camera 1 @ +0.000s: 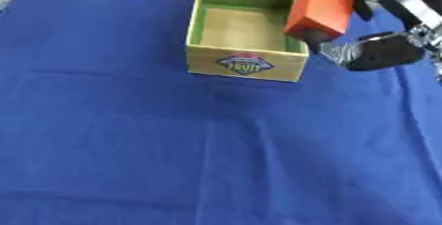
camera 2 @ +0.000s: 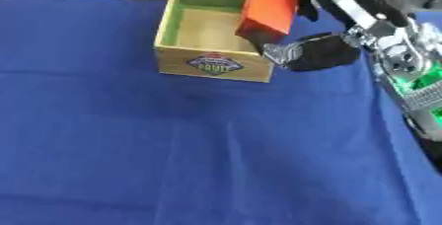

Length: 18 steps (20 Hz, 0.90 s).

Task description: Pick up objects on the table and place them in the box.

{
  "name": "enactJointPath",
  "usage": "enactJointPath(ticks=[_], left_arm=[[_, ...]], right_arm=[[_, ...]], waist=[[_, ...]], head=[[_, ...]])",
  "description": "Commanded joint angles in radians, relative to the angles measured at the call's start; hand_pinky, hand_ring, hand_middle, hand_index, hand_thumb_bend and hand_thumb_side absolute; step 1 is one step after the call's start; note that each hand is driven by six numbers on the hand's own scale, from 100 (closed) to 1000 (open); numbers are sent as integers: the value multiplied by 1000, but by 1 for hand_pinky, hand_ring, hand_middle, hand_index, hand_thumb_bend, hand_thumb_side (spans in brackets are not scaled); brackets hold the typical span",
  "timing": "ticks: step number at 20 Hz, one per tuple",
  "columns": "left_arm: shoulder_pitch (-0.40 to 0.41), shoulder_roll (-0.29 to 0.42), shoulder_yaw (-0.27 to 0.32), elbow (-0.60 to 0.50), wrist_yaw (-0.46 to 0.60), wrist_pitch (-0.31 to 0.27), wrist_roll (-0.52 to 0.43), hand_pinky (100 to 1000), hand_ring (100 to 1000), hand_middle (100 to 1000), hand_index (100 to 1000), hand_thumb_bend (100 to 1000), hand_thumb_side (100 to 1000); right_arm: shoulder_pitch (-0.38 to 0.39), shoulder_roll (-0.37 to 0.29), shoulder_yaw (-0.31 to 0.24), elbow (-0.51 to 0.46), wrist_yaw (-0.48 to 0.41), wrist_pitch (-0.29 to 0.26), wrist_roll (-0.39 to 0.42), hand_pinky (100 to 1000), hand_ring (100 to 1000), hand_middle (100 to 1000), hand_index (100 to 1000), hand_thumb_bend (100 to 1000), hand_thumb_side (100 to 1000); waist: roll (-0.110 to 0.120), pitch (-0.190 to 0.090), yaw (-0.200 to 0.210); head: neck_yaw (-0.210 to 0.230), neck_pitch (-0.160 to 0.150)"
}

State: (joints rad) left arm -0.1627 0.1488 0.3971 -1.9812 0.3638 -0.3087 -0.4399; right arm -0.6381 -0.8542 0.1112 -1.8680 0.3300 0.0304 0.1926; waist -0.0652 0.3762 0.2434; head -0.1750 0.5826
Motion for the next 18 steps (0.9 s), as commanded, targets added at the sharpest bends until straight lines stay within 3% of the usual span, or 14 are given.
enactJointPath(ticks=[1,11,18], left_arm=[[-14,20,-7,-19,0,-4,-8,240,308,409,748,100,1000],[-43,21,-15,-19,0,-15,-28,237,304,408,748,100,1000],[-59,20,-19,-19,-4,-22,-38,235,302,407,748,100,1000]], right_arm=[[-35,-67,-21,58,-25,-25,-6,457,599,165,121,100,126],[-117,-113,-21,297,-13,-76,-68,457,600,157,124,100,121],[-151,-141,-22,389,-18,-112,-75,466,607,156,127,100,116]], waist=[[-2,-10,9],[-30,38,64],[-52,64,106]], head=[[-20,-25],[-84,-69],[-130,-93]])
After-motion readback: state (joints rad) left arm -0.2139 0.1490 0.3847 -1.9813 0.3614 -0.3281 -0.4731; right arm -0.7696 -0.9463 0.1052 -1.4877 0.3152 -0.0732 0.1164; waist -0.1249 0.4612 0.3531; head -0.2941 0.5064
